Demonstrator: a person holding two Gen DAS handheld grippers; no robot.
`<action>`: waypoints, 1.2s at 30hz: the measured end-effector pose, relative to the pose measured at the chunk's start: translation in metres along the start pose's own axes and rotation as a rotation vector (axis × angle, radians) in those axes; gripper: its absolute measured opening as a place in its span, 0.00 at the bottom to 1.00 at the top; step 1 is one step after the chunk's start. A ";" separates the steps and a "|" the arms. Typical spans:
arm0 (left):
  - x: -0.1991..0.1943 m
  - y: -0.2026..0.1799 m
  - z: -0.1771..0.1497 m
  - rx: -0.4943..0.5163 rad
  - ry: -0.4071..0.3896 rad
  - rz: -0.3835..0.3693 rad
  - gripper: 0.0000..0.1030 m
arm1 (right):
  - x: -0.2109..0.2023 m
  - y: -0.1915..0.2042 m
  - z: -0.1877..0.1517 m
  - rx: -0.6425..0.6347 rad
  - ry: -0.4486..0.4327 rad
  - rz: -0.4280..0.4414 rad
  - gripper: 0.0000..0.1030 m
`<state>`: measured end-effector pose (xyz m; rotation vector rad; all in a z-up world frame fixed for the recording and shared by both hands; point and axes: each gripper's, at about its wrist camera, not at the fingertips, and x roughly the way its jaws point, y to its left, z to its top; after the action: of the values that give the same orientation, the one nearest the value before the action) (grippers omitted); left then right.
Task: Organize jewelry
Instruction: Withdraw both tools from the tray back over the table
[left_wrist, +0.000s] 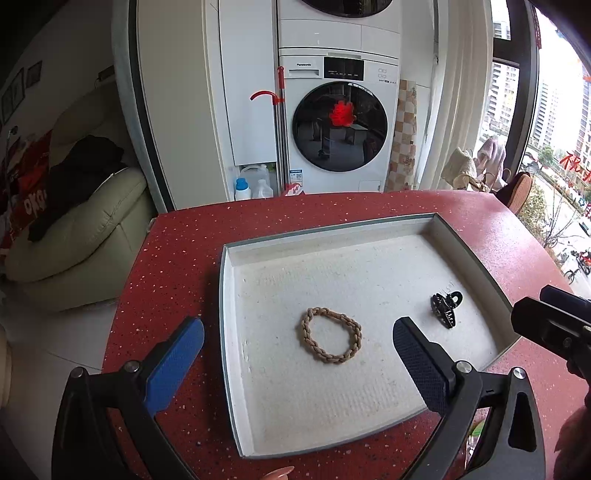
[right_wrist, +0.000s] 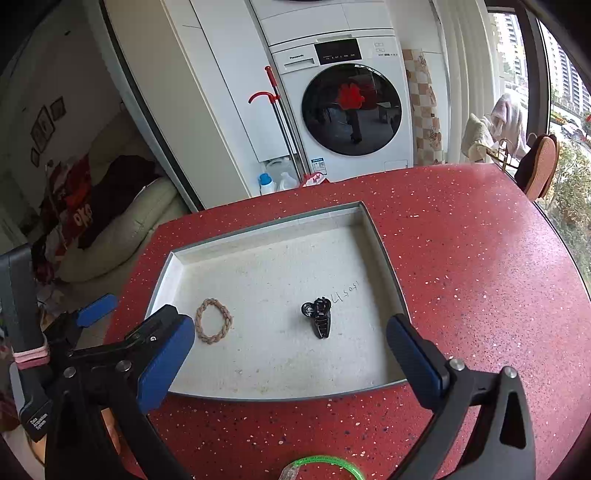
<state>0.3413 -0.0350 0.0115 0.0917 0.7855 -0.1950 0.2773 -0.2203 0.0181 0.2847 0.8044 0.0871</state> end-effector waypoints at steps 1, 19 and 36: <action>-0.006 0.002 -0.003 -0.004 0.000 -0.007 1.00 | -0.005 0.001 -0.002 0.001 -0.003 0.007 1.00; -0.103 0.038 -0.109 -0.056 0.024 -0.006 1.00 | -0.087 0.014 -0.086 -0.007 0.024 0.003 1.00; -0.092 0.034 -0.170 -0.034 0.131 -0.021 1.00 | -0.109 -0.014 -0.194 -0.006 0.140 -0.133 1.00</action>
<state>0.1673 0.0376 -0.0426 0.0648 0.9205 -0.1967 0.0615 -0.2118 -0.0376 0.2199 0.9603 -0.0159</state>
